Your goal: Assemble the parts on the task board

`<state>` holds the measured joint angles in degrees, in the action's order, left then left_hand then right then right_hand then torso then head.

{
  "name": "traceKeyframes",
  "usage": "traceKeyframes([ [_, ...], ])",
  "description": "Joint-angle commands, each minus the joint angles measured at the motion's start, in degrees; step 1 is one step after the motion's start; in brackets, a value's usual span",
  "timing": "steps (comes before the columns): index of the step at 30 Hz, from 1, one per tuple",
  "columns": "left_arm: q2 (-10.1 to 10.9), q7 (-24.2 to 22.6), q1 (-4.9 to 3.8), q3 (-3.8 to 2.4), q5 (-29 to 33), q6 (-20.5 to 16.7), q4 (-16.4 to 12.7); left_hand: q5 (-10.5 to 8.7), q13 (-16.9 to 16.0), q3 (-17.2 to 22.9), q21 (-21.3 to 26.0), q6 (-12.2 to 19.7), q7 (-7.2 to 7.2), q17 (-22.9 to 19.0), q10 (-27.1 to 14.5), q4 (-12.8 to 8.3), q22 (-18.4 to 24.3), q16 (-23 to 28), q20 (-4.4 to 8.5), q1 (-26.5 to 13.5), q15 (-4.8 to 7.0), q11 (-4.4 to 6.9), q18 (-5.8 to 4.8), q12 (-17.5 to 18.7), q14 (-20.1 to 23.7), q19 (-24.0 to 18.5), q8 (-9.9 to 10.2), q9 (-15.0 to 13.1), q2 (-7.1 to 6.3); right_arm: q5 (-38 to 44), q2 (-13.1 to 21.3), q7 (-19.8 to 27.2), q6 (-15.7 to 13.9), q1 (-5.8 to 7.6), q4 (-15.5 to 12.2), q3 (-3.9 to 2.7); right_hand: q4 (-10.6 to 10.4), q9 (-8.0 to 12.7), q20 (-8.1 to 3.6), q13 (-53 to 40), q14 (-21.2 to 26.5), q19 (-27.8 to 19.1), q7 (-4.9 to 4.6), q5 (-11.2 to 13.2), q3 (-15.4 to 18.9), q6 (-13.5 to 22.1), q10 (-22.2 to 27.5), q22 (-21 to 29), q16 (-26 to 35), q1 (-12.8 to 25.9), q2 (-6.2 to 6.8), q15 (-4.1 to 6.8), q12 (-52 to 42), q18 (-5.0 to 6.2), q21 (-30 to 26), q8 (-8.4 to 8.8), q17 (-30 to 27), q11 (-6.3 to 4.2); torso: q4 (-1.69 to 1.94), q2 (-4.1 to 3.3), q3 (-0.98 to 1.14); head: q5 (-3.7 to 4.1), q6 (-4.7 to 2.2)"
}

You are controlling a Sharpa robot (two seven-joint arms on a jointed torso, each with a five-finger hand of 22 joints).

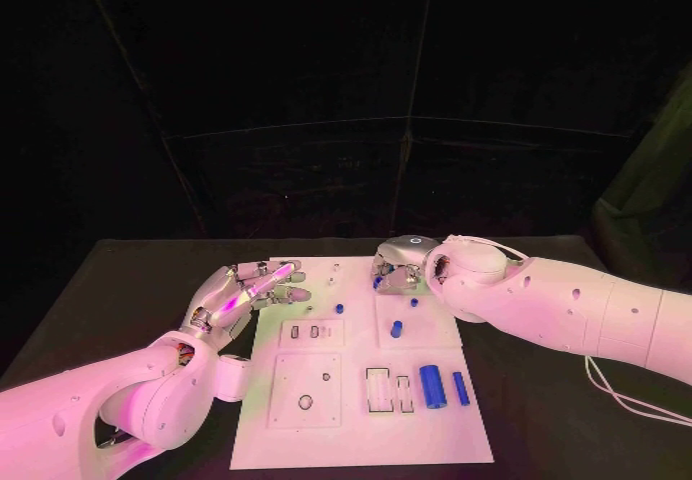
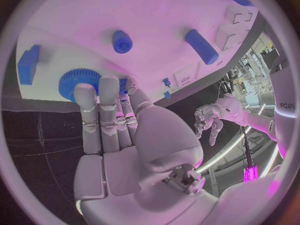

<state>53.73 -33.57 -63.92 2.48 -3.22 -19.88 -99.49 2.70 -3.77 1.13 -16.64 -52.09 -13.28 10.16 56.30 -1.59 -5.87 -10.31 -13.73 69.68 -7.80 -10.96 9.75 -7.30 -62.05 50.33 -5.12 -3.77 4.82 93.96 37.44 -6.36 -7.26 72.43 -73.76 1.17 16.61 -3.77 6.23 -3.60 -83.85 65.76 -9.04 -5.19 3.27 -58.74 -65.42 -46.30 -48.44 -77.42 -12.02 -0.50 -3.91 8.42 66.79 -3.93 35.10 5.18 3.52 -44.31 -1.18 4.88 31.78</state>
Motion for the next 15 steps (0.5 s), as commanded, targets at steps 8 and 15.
traceKeyframes([
  [8, 0.1, 0.0, -0.10, -0.05, -0.4, 0.8, 0.0, 0.37, 0.1, -0.1, 0.3, 0.4, -1.14, 0.2, -0.6, -0.1, 0.1, 0.3, -0.54, 0.1, -0.15, -0.10, 0.75, 0.3, 0.2, 0.0, 0.2, 0.0, 0.95, -2.6, 1.1, 4.1, -14.0, -0.08, -1.8, 0.08, 0.0, -0.2, -0.37, -0.1, -1.4, 3.6, 0.22, 1.6, -4.4, -3.0, -3.4, -7.6, -7.3, -2.3, -0.27, 0.83, -0.4, -1.61, 5.3, -0.61, 7.2, -0.46, 0.00, -0.21, -0.01, -0.19, -0.01],
  [15, 0.1, 0.1, -0.12, -0.05, -0.4, 0.5, 0.3, 0.36, 0.0, 0.0, 0.3, 0.4, -1.15, 0.2, -0.7, -0.2, 0.2, 0.3, -0.54, 0.2, -0.15, -0.10, 0.76, 0.3, 0.1, 0.1, 0.3, 0.0, 1.04, -4.2, -0.2, 4.6, -18.8, -0.06, -1.1, -0.04, -0.1, 0.0, -0.10, 0.0, -0.5, 3.1, -0.15, 1.6, -7.7, -2.8, -3.1, -8.9, -9.3, -1.5, 1.41, 0.50, 0.3, -1.70, 6.7, 0.13, 8.1, -0.23, 0.09, -0.35, 0.00, -0.58, -0.42],
])
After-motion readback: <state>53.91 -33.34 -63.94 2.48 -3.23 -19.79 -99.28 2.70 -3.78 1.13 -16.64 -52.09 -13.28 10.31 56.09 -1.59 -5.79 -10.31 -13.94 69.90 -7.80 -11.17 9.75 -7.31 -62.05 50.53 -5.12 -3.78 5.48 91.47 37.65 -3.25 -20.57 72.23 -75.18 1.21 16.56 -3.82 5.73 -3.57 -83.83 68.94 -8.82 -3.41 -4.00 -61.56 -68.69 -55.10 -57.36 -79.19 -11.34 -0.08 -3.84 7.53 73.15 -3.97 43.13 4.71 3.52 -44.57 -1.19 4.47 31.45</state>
